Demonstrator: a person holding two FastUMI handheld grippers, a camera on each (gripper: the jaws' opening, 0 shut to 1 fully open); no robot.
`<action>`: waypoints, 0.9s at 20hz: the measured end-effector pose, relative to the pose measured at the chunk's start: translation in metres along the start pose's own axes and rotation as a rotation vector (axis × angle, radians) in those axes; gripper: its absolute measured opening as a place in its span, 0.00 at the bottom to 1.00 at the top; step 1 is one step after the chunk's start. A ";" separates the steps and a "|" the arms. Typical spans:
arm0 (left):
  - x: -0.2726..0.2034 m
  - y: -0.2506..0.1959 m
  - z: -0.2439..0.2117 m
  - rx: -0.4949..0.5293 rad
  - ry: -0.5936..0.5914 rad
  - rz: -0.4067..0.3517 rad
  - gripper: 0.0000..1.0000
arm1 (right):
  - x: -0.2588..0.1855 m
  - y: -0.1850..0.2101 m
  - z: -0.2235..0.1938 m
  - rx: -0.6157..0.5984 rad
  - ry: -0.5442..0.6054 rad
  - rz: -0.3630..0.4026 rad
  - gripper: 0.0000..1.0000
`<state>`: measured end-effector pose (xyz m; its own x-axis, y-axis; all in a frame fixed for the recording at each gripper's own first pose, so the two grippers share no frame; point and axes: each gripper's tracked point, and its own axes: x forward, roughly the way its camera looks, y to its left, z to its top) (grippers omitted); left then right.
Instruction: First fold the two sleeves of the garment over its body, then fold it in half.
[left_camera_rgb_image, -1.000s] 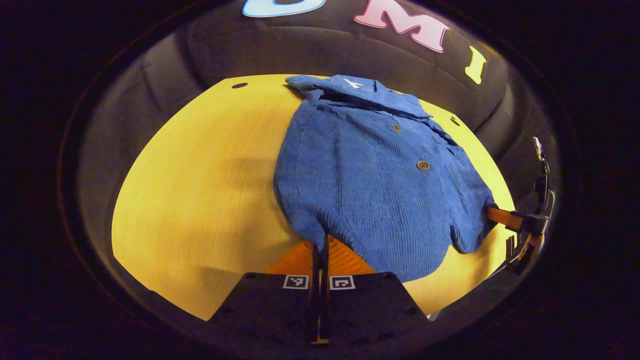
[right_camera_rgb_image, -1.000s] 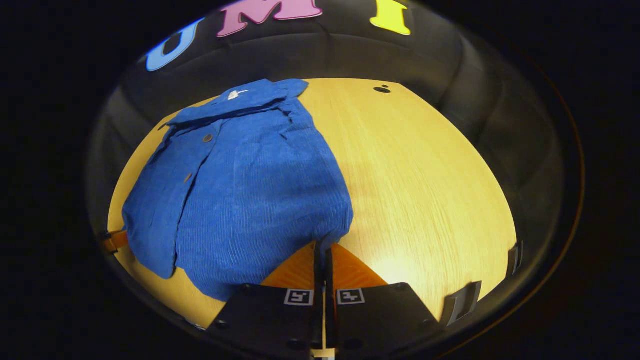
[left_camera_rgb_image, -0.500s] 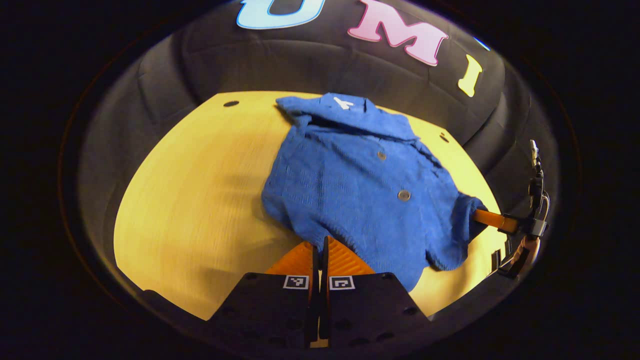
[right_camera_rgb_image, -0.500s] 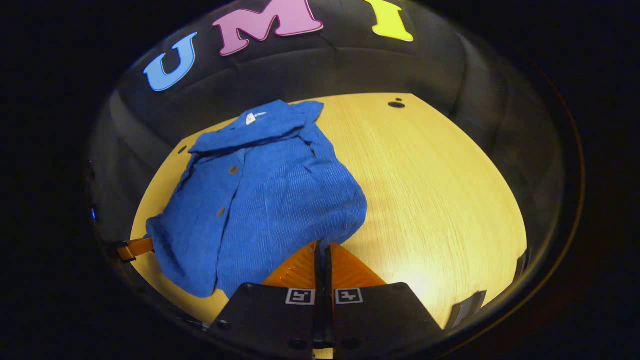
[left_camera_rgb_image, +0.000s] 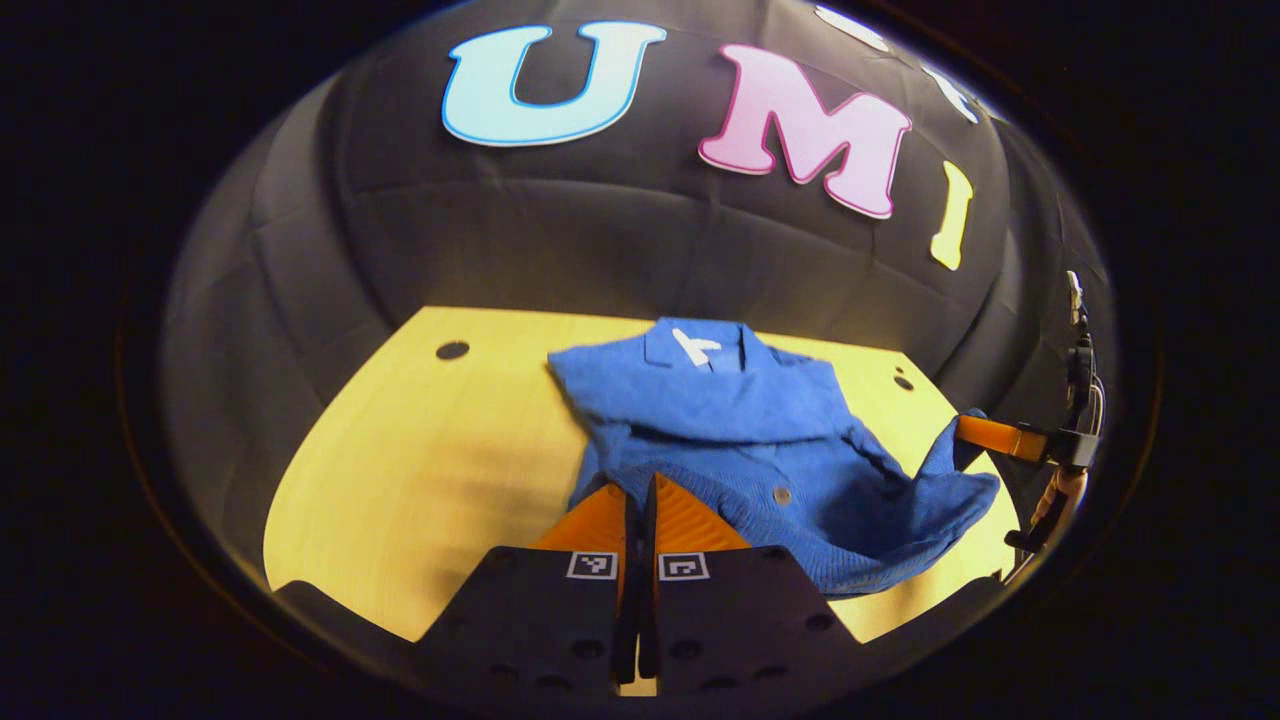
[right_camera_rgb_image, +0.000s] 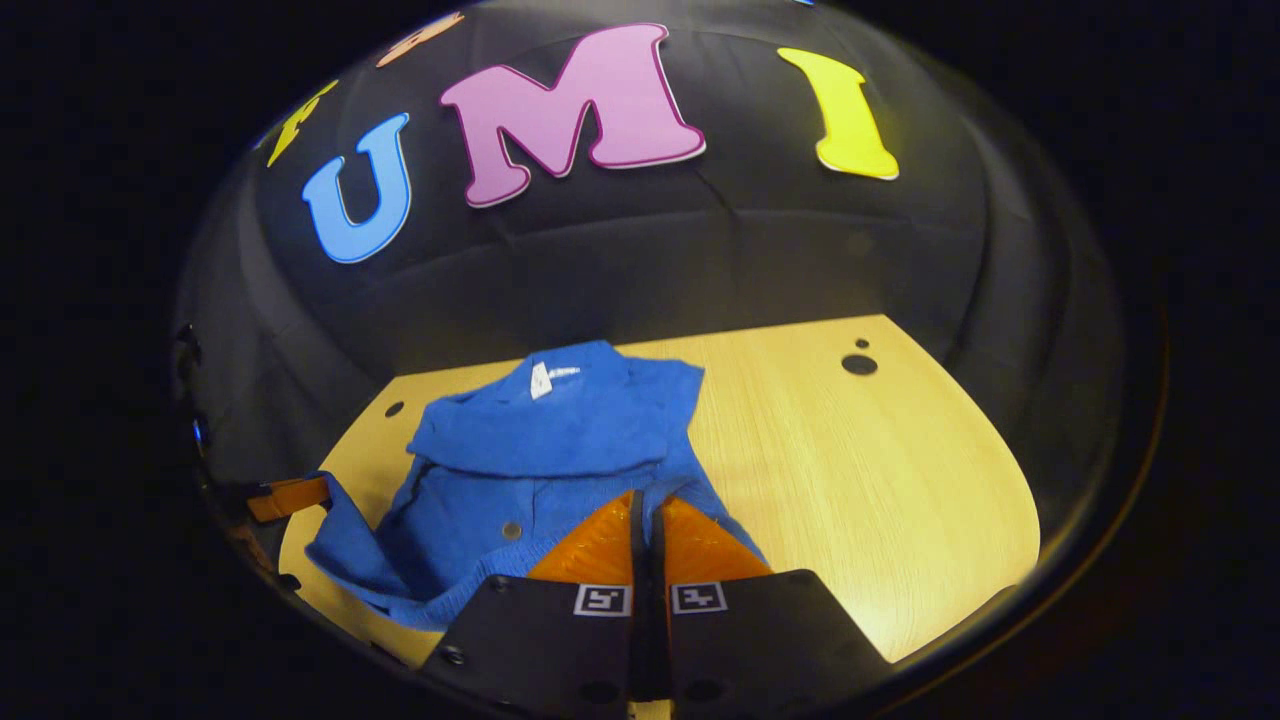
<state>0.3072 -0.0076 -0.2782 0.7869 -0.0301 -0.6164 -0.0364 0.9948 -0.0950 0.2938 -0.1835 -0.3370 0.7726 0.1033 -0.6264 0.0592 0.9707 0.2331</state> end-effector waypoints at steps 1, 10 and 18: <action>0.013 0.002 0.016 0.000 -0.035 0.006 0.00 | 0.015 0.000 0.014 0.000 -0.019 0.006 0.01; 0.185 0.053 0.135 0.014 -0.384 0.070 0.00 | 0.188 -0.032 0.133 0.058 -0.230 -0.037 0.00; 0.233 0.086 0.109 -0.073 -0.317 0.174 0.81 | 0.250 -0.045 0.086 -0.102 -0.153 -0.106 0.96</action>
<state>0.5551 0.0811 -0.3447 0.9164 0.1823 -0.3564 -0.2215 0.9725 -0.0722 0.5384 -0.2203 -0.4400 0.8529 -0.0271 -0.5214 0.0869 0.9921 0.0906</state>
